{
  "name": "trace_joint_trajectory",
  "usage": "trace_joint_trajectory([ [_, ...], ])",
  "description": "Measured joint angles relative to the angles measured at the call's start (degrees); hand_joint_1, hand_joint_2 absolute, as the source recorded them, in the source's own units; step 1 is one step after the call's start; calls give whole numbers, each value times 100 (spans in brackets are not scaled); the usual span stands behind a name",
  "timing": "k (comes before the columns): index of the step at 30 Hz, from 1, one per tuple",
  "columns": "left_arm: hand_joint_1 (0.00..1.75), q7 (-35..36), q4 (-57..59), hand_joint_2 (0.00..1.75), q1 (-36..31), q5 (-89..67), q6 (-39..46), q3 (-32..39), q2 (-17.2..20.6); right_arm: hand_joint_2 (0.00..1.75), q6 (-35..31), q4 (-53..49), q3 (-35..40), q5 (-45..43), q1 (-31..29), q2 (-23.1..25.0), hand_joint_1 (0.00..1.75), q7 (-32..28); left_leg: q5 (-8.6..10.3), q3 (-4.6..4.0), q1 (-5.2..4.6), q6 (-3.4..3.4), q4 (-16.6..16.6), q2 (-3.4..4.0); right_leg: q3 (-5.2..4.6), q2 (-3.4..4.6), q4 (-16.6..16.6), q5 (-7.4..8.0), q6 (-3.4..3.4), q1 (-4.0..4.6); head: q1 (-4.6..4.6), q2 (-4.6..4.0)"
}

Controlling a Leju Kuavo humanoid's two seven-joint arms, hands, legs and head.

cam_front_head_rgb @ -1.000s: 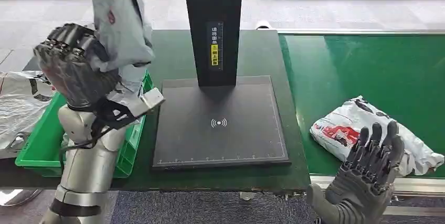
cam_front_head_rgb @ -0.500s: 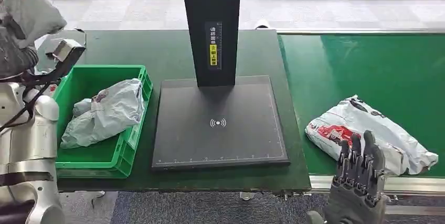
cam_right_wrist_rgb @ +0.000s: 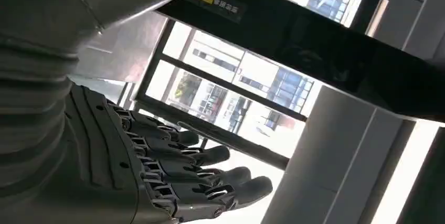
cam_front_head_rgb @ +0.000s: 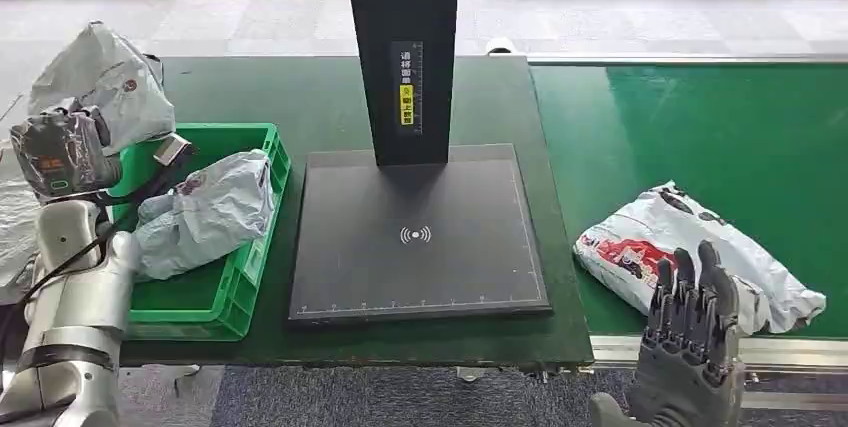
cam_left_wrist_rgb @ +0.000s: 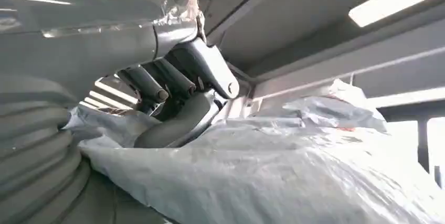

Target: Moved the parcel from conveyor to table for the left to box.

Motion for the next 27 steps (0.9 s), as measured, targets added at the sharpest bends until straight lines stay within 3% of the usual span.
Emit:
trace_joint_trajectory([
  [6,175,632,90,175,189,-105,-616,-112,-98,175,103,-74,-188,107,102,96,0,-2,0,0,0,0,0,2,-5,1,0,0,-1,0,0,0],
  [7,40,765,87,175,213,-107,-748,-206,-125,175,103,-87,-205,129,128,118,0,0,0,0,0,0,0,1,-4,0,0,0,-1,0,0,2],
  [8,0,854,85,0,236,-107,-862,-323,-151,175,103,-105,-212,140,138,135,0,0,0,-1,0,0,0,1,-3,0,0,0,-1,0,0,0],
  [12,0,1101,-15,0,281,-109,-981,-681,-201,175,76,-140,-282,177,178,201,0,0,0,-1,0,0,1,1,-3,0,0,0,0,0,0,2],
  [27,0,935,-964,0,508,-109,-1186,-1095,-507,175,83,-313,-402,293,398,374,0,0,-1,-1,1,-2,0,2,-4,2,0,-1,-1,1,0,0],
])
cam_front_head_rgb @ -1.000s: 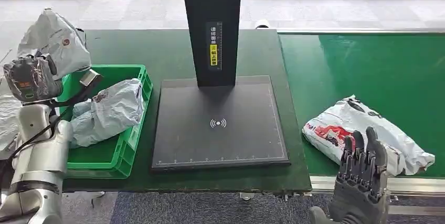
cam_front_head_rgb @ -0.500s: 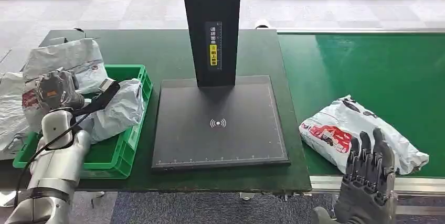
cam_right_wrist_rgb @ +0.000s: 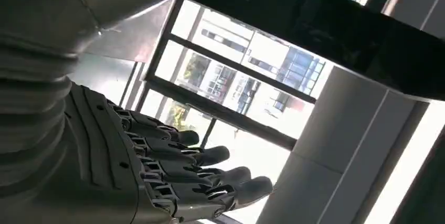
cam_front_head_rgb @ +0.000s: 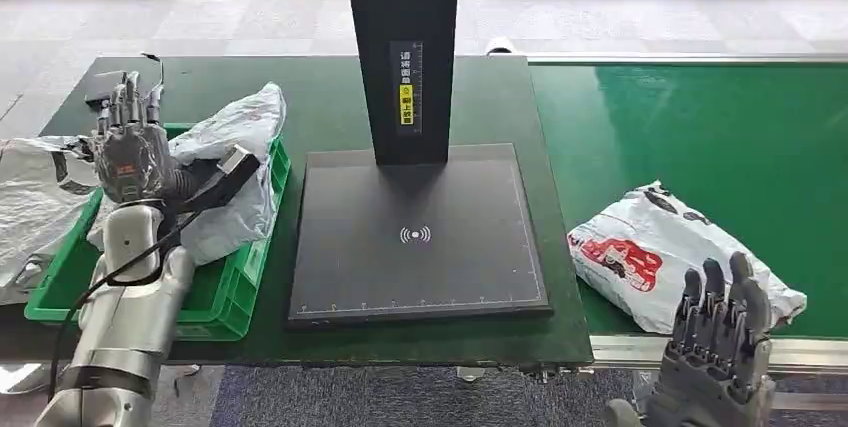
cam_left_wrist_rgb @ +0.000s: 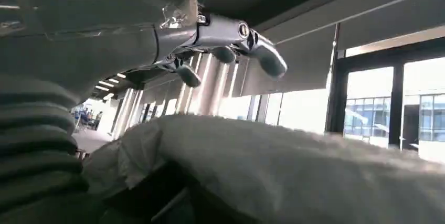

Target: Moved the parcel from conveyor to table for the left to box.

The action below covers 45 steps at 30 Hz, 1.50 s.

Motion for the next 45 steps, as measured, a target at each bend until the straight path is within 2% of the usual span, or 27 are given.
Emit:
trace_joint_trajectory([
  [13,0,-389,-579,0,193,28,33,-103,-273,175,30,-42,-149,4,25,127,0,0,0,0,-1,0,0,0,0,0,0,0,0,-1,0,0],
  [21,0,-557,-688,0,228,63,-418,-501,-441,175,-457,-92,-181,52,87,129,0,-2,0,0,-1,1,0,-1,2,-1,-1,0,0,-2,2,2],
  [25,0,-529,-307,0,99,136,-658,-605,-439,175,-632,-107,-173,-50,130,87,0,-2,-1,1,-1,1,0,0,1,1,0,0,0,-1,0,0],
  [33,0,-396,936,0,-425,240,-599,-601,-308,175,-533,-109,-155,-164,161,-15,0,-2,0,1,0,-1,0,-2,2,0,6,1,-1,1,0,2],
  [40,0,-404,1358,0,-584,271,-524,-601,-253,175,-529,-109,-153,-175,160,-31,0,-2,0,-2,0,-1,0,-2,2,-1,6,0,-1,-1,0,0],
  [42,0,-720,1340,0,-530,576,155,-546,-249,175,-487,-109,-151,-179,161,-33,0,-2,-1,-3,0,-2,0,-1,0,0,6,0,-1,0,2,0],
  [44,0,-1378,930,0,-309,1304,1004,-446,-295,175,-457,-109,-140,-166,161,-33,0,-2,-5,-1,0,-6,0,4,-2,4,6,-1,-2,-1,0,2],
  [45,0,-1935,547,0,-112,2060,1124,-430,-356,175,-463,-103,-135,-168,157,-33,0,0,-10,2,-2,-5,0,5,0,7,5,-4,-4,-3,2,2],
])
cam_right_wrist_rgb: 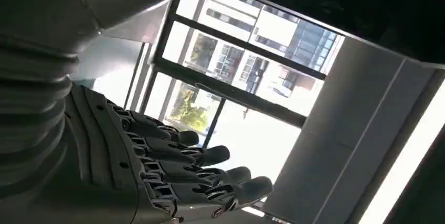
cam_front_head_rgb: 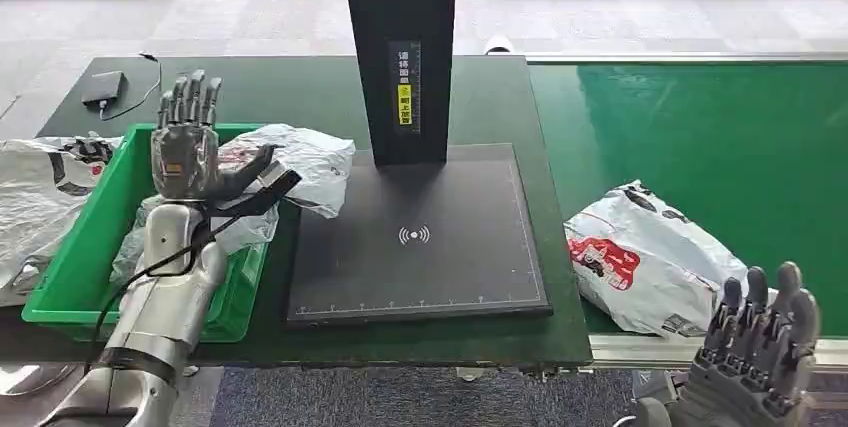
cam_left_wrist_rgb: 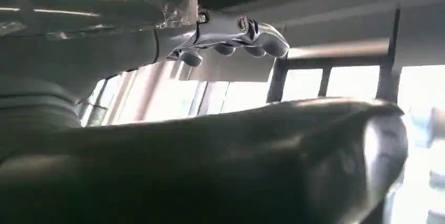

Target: Moved the parcel from conveyor to table for the left to box.

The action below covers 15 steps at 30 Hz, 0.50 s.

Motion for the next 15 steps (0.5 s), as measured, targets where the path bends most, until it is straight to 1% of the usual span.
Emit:
trace_joint_trajectory([
  [2,0,-1088,-816,0,566,1836,-400,2,-163,175,-42,26,0,-13,-2,0,0,0,-12,8,-3,2,0,4,7,6,-1,-12,-1,-2,-4,0],
  [4,0,-2069,-1749,0,1236,3950,-1126,-59,-414,175,-15,101,-2,22,0,0,0,0,-22,13,-3,3,0,6,12,5,-4,-23,1,-2,-2,-2],
  [6,0,-2800,-2410,0,1887,5030,-1814,-237,-613,175,162,243,-101,232,7,22,0,4,-34,14,-3,12,1,2,18,3,-7,-35,11,-2,-2,-2],
  [8,0,-3061,-2908,0,2378,5462,-2177,-489,-734,175,306,404,-349,417,4,137,0,7,-38,16,-3,15,1,0,22,-2,-8,-40,14,-2,0,-2],
  [10,0,-3079,-3258,0,2703,5783,-2417,-656,-792,175,438,529,-545,547,4,236,0,42,-40,15,-3,14,1,1,21,-1,-10,-40,14,-2,0,0],
  [13,0,-3079,-3511,0,2948,6504,-3262,-861,-857,175,1035,879,-1081,763,-68,499,0,158,-43,19,-2,13,0,1,25,-4,-10,-41,15,0,-2,0],
  [15,0,-3079,-3615,0,3071,6558,-3432,-968,-912,175,1134,1044,-1398,793,-74,636,0,173,-42,18,-1,13,0,-5,28,-13,-9,-42,15,0,0,-2],
])
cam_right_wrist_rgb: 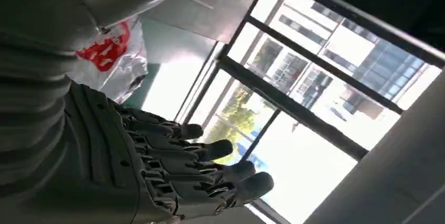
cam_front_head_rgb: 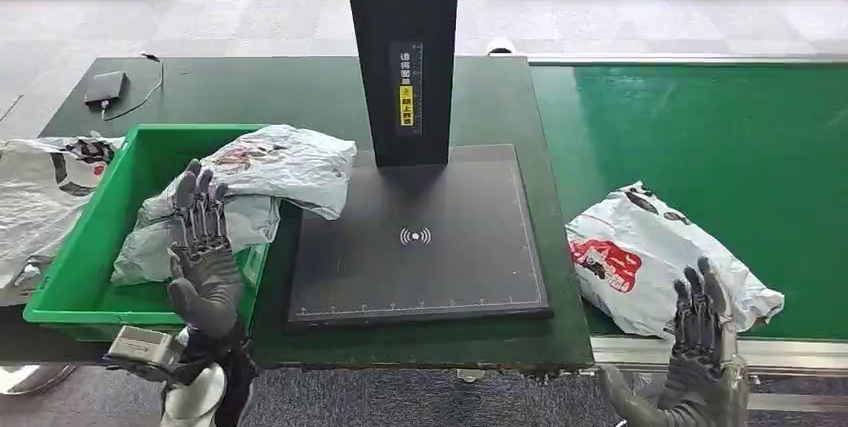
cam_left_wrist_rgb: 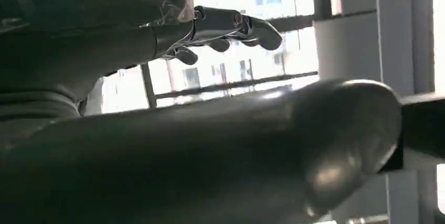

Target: Moved the parcel from conveyor to table for the left to box.

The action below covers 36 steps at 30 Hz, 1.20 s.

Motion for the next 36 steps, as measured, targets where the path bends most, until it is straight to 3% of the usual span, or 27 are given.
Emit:
trace_joint_trajectory([
  [5,0,0,-110,0,147,216,-296,-105,-98,175,225,375,-465,233,-115,173,0,113,1,8,1,-2,0,2,3,4,3,2,-2,0,-2,0],
  [9,0,0,-50,0,308,254,-533,-217,-282,175,490,1223,-1188,612,-594,190,0,385,2,10,-2,2,1,1,11,3,-2,1,0,-3,-2,2],
  [20,0,0,348,0,507,394,-588,-409,-435,175,579,2589,-2432,1487,-1282,169,0,514,-2,13,-2,-1,0,-3,10,2,-1,0,1,-1,-2,0],
  [26,0,0,704,0,548,505,-551,-510,-453,175,151,4106,-3242,2092,-2044,-306,0,758,-1,11,-7,3,2,-3,14,1,-3,2,4,-7,-2,2],
  [36,0,0,988,0,545,466,-216,-566,-477,175,-492,6184,-3561,2017,-3049,-1053,0,837,-2,13,-8,4,3,-2,13,3,-2,4,5,-7,-2,2],
])
